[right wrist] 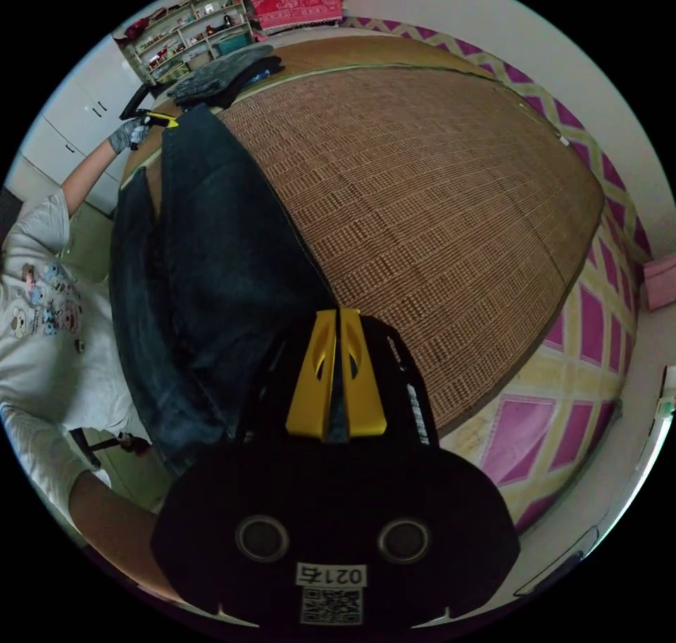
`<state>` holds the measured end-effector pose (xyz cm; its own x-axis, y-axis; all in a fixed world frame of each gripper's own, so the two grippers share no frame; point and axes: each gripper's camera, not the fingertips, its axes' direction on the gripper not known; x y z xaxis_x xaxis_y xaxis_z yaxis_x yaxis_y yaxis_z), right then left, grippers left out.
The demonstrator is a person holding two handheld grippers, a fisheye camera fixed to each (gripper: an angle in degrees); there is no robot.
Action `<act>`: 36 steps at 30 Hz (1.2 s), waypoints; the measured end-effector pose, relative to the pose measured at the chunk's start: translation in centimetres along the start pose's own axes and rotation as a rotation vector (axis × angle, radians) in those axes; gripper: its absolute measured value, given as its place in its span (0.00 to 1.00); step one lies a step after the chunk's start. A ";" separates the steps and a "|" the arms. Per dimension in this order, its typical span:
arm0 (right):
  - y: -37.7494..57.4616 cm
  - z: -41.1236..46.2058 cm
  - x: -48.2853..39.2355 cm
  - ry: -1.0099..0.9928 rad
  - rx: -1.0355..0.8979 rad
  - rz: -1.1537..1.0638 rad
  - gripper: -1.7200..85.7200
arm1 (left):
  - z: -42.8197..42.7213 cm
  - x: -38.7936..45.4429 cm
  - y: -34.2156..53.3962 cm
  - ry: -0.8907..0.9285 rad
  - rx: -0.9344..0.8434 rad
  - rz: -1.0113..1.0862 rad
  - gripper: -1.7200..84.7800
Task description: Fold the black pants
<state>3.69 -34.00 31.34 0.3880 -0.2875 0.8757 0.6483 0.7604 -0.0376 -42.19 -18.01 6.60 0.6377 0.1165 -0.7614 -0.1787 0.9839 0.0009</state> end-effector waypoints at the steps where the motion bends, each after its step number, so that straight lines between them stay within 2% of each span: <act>1: -0.2 1.0 0.1 0.014 -0.012 0.034 0.02 | 0.2 -0.1 0.0 -0.001 0.008 -0.006 0.01; 4: -0.1 4.6 -0.6 -0.008 -0.082 0.083 0.05 | 1.8 -0.6 1.1 0.000 -0.009 -0.033 0.01; 6: 1.0 3.7 -1.2 0.049 -0.027 0.137 0.09 | 1.8 -0.5 2.6 -0.044 0.002 -0.044 0.02; 11: 7.4 -0.6 -3.8 -0.009 0.141 0.219 0.12 | -3.6 0.2 9.6 0.001 0.249 -0.085 0.01; 15: 13.5 -3.5 -11.9 0.026 0.257 0.158 0.10 | -5.3 2.9 14.9 -0.013 0.231 -0.035 0.01; 20: 20.2 -3.8 -23.3 0.148 0.340 0.218 0.06 | -5.6 9.4 23.4 -0.156 0.208 -0.015 0.07; 24: 25.5 -2.3 -31.5 0.076 0.344 0.298 0.03 | -4.9 13.0 29.2 -0.191 0.202 -0.055 0.06; 26: 27.0 -1.0 -34.8 0.143 0.291 0.337 0.02 | -4.7 14.9 32.8 -0.269 0.228 -0.117 0.02; 29: 28.6 1.5 -38.9 0.236 0.217 0.391 0.02 | -4.8 17.0 36.2 -0.355 0.290 -0.109 0.01; 33: 30.3 3.5 -43.1 0.417 0.240 0.457 0.02 | -4.9 17.8 38.6 -0.390 0.287 -0.095 0.01; 36: 31.7 4.2 -45.3 0.516 0.247 0.475 0.02 | -5.4 16.8 40.5 -0.418 0.276 -0.181 0.03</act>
<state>3.95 5.54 -7.49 0.8877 -0.0856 0.4525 0.1915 0.9622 -0.1935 -42.80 23.01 -9.66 0.8943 -0.0694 -0.4420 0.1296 0.9857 0.1075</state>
